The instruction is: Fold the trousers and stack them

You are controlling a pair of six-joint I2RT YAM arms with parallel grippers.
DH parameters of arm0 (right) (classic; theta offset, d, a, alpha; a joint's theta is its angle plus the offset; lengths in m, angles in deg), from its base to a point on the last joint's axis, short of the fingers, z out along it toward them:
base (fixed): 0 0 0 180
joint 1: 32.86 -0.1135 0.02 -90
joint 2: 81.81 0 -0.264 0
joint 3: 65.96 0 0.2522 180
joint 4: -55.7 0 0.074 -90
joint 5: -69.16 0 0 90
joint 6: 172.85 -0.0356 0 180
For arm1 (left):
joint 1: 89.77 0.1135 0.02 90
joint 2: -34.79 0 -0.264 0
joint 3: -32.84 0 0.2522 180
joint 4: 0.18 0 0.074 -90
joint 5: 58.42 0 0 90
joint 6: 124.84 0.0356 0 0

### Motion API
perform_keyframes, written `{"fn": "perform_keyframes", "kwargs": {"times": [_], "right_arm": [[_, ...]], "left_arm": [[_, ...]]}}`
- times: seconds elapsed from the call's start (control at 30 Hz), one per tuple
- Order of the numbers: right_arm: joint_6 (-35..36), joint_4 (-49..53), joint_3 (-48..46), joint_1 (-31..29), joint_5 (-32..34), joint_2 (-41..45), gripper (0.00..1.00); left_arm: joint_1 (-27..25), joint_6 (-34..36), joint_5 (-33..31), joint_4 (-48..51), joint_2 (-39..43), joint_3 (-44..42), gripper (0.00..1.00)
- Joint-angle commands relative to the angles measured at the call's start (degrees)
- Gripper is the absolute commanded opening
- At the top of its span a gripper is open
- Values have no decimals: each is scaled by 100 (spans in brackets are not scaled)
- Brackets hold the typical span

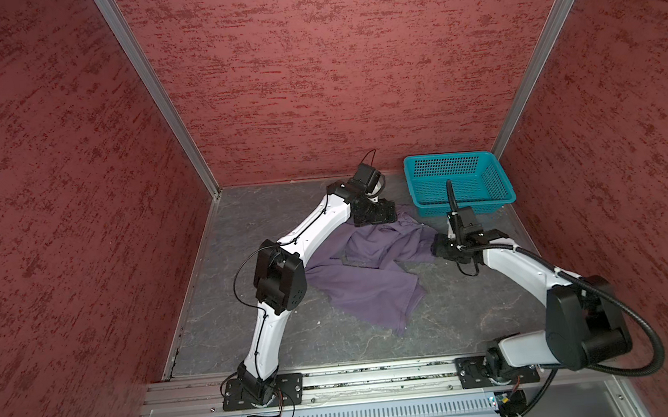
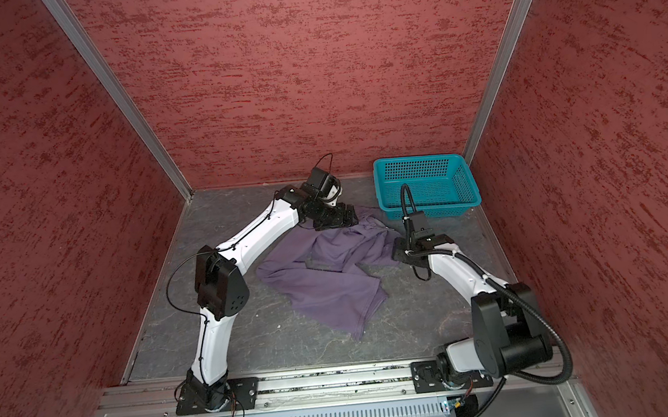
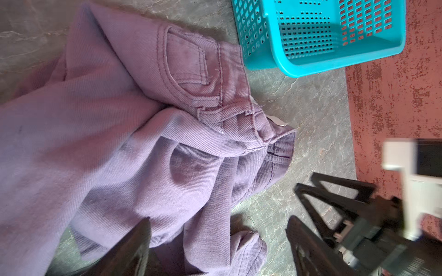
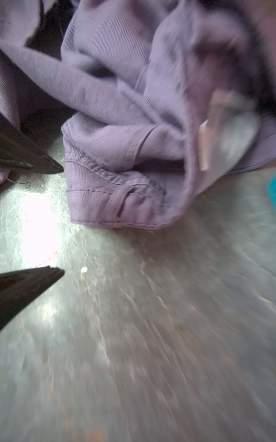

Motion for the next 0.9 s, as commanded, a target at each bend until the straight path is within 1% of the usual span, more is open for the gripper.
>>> {"fn": "perform_keyframes", "kwargs": {"times": [0.0,0.13,0.17,0.2,0.23,0.27,0.3,0.33,0.37,0.5,0.6,0.63,0.73,0.8,0.87], "right_arm": [[-241,-793,-42,15,-794,-402,57],[-296,-1021,132,14,-1027,-731,56],[-284,-1015,260,14,-1104,-825,54],[-277,-1001,389,9,-1186,-910,50],[-277,-985,540,2,-1297,-987,40],[-288,-979,687,-19,-1398,-1042,22],[-295,-957,821,-47,-1474,-1072,12],[-299,-894,981,-80,-1519,-1081,3],[-284,-831,1130,-122,-1531,-1065,0],[-203,-426,1748,-262,-1397,-800,0],[-154,77,2373,-336,-1509,-646,0],[-131,309,2718,-360,-1676,-626,0],[-99,746,3568,-420,-1970,-608,0],[-67,974,4155,-463,-2094,-633,0],[-66,1107,4589,-503,-2208,-663,0]], "left_arm": [[11,202,-35,62,467,-372,89],[14,291,-63,24,877,-967,89],[15,299,-83,73,947,-1066,89],[13,315,-88,117,995,-1119,89],[12,339,-96,163,1053,-1185,89],[4,351,-88,195,1117,-1251,88],[3,357,-58,203,1183,-1315,88],[0,368,-29,192,1268,-1400,87],[-4,385,-10,159,1370,-1484,87],[-89,455,-76,53,1781,-1746,87],[-284,591,-296,38,2038,-1769,87],[-320,608,-254,47,2083,-1692,89],[-209,528,498,108,2090,-1181,90],[-218,646,570,271,2052,-681,93],[-262,827,486,464,1997,-177,95]]}}
